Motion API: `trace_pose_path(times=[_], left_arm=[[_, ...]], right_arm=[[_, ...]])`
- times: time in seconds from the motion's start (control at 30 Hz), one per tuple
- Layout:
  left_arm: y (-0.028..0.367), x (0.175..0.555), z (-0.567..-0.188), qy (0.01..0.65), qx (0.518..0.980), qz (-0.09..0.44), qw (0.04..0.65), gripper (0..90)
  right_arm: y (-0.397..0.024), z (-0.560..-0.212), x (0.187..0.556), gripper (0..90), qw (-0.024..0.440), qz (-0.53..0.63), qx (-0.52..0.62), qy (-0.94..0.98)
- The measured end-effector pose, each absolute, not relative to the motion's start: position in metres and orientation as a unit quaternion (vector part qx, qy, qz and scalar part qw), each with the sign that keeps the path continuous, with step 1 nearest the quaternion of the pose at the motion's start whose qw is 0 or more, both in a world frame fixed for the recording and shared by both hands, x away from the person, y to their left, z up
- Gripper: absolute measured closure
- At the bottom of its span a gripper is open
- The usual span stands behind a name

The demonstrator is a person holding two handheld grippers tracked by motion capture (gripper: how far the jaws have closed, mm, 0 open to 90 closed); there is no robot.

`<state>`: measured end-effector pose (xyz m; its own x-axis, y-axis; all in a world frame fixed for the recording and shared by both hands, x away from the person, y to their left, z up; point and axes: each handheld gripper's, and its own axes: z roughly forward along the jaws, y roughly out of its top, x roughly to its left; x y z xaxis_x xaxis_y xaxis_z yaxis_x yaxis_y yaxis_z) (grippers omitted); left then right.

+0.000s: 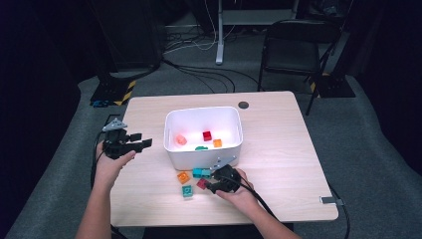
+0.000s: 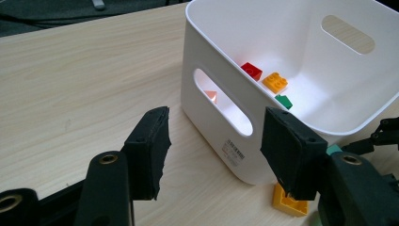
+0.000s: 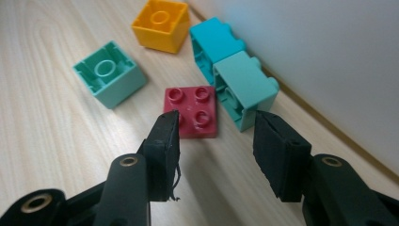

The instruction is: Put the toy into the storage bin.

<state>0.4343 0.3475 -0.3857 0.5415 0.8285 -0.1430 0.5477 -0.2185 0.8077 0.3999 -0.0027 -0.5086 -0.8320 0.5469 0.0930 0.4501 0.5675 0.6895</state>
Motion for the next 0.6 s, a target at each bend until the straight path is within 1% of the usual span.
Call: trace_pose_path(times=[0.1, 0.17, 0.33, 0.5, 0.6], left_arm=[[0.349, 0.435, -0.386, 0.453, 0.763, 0.160, 0.433, 42.0], [0.349, 0.435, -0.387, 0.454, 0.762, 0.161, 0.433, 41.9], [0.350, 0.435, -0.387, 0.453, 0.762, 0.162, 0.434, 42.0], [0.350, 0.435, -0.387, 0.454, 0.762, 0.161, 0.433, 42.0], [0.350, 0.435, -0.387, 0.456, 0.761, 0.161, 0.433, 41.9]], right_arm=[[0.004, -0.510, 0.397, 51.0, 0.057, 0.372, 0.274, 0.885], [0.007, -0.510, 0.395, 51.2, 0.042, 0.376, 0.268, 0.886], [0.005, -0.506, 0.394, 51.5, 0.058, 0.383, 0.276, 0.880], [0.000, -0.502, 0.401, 51.8, 0.074, 0.383, 0.291, 0.874], [0.001, -0.502, 0.405, 53.7, 0.080, 0.381, 0.296, 0.872]])
